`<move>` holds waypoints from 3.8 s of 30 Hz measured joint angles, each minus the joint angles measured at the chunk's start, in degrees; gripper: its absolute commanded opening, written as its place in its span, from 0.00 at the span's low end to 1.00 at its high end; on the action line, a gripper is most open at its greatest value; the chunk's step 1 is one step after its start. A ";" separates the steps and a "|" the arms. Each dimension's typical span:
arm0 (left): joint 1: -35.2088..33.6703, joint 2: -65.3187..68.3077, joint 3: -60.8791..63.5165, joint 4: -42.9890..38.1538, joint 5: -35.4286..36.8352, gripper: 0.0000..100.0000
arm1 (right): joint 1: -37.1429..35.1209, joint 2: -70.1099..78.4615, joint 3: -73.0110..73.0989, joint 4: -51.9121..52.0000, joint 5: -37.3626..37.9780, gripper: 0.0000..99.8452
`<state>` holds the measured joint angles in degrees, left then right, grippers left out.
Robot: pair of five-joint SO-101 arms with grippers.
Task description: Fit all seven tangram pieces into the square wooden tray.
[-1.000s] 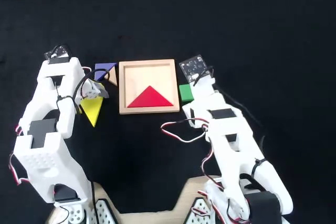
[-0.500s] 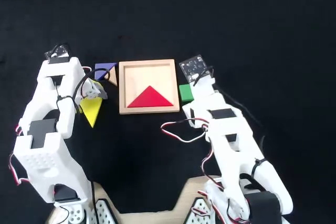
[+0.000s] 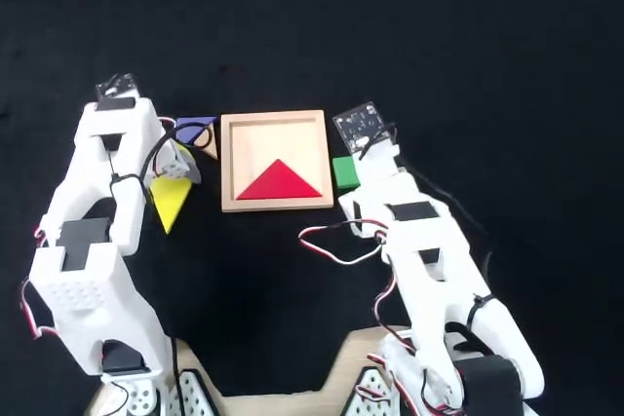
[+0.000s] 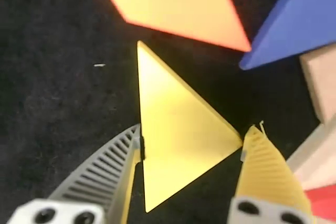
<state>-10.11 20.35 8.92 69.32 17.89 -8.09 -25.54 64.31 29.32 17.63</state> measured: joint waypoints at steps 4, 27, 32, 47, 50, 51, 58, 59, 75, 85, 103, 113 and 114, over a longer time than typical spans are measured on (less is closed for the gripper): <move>1.14 0.00 -2.20 2.37 -2.55 0.20 | 0.00 0.00 0.00 0.00 0.00 0.01; 3.08 -10.29 2.46 2.90 -9.58 0.34 | 0.00 0.00 0.00 0.00 0.00 0.01; 1.76 -9.58 6.68 -2.29 -9.58 0.34 | 0.00 0.00 0.00 0.00 0.00 0.01; 1.05 -3.25 7.30 -7.47 -9.67 0.34 | 0.00 0.00 0.00 0.00 0.00 0.01; 0.97 -3.16 7.30 -7.47 -9.58 0.34 | 0.00 0.00 0.00 0.00 0.00 0.01; 0.88 -3.16 7.30 -7.47 -9.67 0.34 | 0.00 0.00 0.00 0.00 0.00 0.01; 0.88 -3.16 7.30 -7.47 -9.67 0.34 | 0.00 0.00 0.00 0.00 0.00 0.01; 0.88 -3.16 7.30 -7.47 -9.67 0.34 | 0.00 0.00 0.00 0.00 0.00 0.01; 1.05 -2.81 6.77 -7.47 -12.13 0.14 | 0.00 0.00 0.00 0.00 0.00 0.01; 1.23 -2.73 4.66 -5.45 -12.22 0.13 | 0.00 0.00 0.00 -0.18 0.00 0.01; 4.75 -12.66 4.48 0.35 -10.73 0.03 | 0.00 0.00 1.49 -3.87 0.00 0.01; 8.53 -18.46 -0.09 4.84 -10.73 0.03 | 0.00 0.00 1.49 -3.87 0.00 0.01; 9.85 -19.78 -1.58 5.98 -10.73 0.03 | 0.00 0.00 1.49 -3.87 0.00 0.01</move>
<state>-0.26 0.57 7.34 75.30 7.16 -8.09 -25.54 65.80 25.45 17.63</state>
